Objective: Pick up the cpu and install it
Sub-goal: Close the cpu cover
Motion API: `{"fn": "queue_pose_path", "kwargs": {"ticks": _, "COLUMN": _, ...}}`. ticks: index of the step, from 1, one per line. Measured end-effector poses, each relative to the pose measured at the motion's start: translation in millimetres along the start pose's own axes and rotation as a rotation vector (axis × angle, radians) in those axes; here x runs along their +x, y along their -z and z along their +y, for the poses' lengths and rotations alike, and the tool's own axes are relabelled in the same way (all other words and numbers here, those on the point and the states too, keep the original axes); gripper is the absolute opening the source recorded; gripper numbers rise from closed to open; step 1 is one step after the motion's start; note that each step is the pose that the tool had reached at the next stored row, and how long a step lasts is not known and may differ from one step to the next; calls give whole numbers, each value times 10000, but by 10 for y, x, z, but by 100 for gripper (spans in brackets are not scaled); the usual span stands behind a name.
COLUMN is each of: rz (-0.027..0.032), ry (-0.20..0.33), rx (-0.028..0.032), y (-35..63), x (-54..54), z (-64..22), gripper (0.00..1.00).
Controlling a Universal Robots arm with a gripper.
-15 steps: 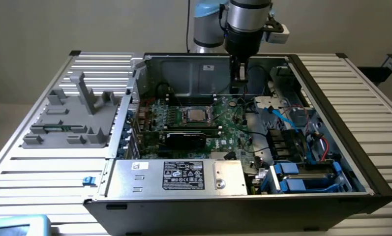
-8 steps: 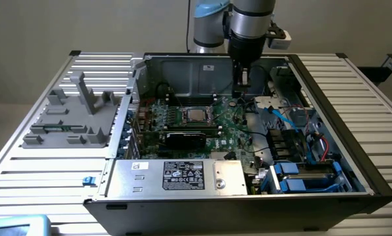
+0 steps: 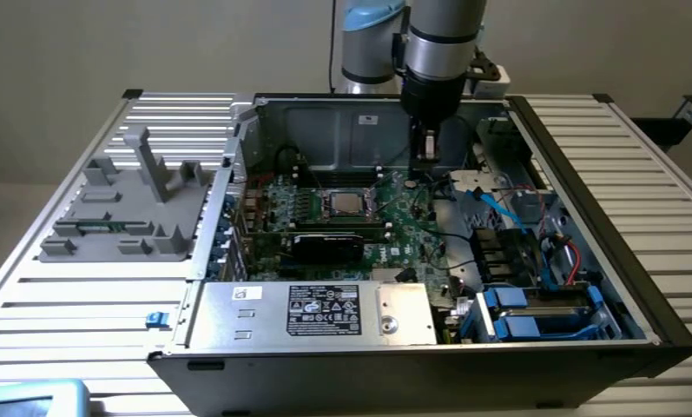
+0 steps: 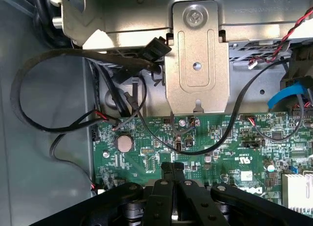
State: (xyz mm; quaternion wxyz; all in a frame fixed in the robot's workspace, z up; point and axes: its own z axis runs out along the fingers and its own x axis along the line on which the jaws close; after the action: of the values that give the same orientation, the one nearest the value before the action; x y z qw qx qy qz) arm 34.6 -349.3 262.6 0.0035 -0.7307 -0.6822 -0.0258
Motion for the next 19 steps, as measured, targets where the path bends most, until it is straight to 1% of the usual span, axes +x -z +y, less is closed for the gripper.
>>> {"fn": "queue_pose_path", "kwargs": {"ticks": 9, "rz": -1, "ry": -80, "rx": -3, "y": -163, "x": -6, "z": 6, "gripper": 11}}
{"fn": "queue_pose_path", "kwargs": {"ticks": 10, "rz": 4, "ry": -85, "rx": 5, "y": -180, "x": -7, "z": 6, "gripper": 11}}
{"fn": "queue_pose_path", "kwargs": {"ticks": 11, "rz": 12, "ry": -90, "rx": 33, "y": -190, "x": -7, "z": 7, "gripper": 11}}
{"fn": "queue_pose_path", "kwargs": {"ticks": 12, "rz": 25, "ry": -95, "rx": 81, "y": -195, "x": -8, "z": 6, "gripper": 11}}
{"fn": "queue_pose_path", "kwargs": {"ticks": 13, "rz": 52, "ry": -99, "rx": 141, "y": -199, "x": -8, "z": 6, "gripper": 11}}
{"fn": "queue_pose_path", "kwargs": {"ticks": 14, "rz": 106, "ry": -103, "rx": 213, "y": -200, "x": -8, "z": 6, "gripper": 11}}
{"fn": "queue_pose_path", "kwargs": {"ticks": 15, "rz": 193, "ry": -108, "rx": 294, "y": -201, "x": -8, "z": 6, "gripper": 11}}
{"fn": "queue_pose_path", "kwargs": {"ticks": 16, "rz": 259, "ry": -114, "rx": 376, "y": -201, "x": -8, "z": 6, "gripper": 11}}
{"fn": "queue_pose_path", "kwargs": {"ticks": 18, "rz": 348, "ry": -124, "rx": 537, "y": -198, "x": -8, "z": 5, "gripper": 11}}
{"fn": "queue_pose_path", "kwargs": {"ticks": 19, "rz": 370, "ry": -129, "rx": 621, "y": -194, "x": -7, "z": 5, "gripper": 11}}
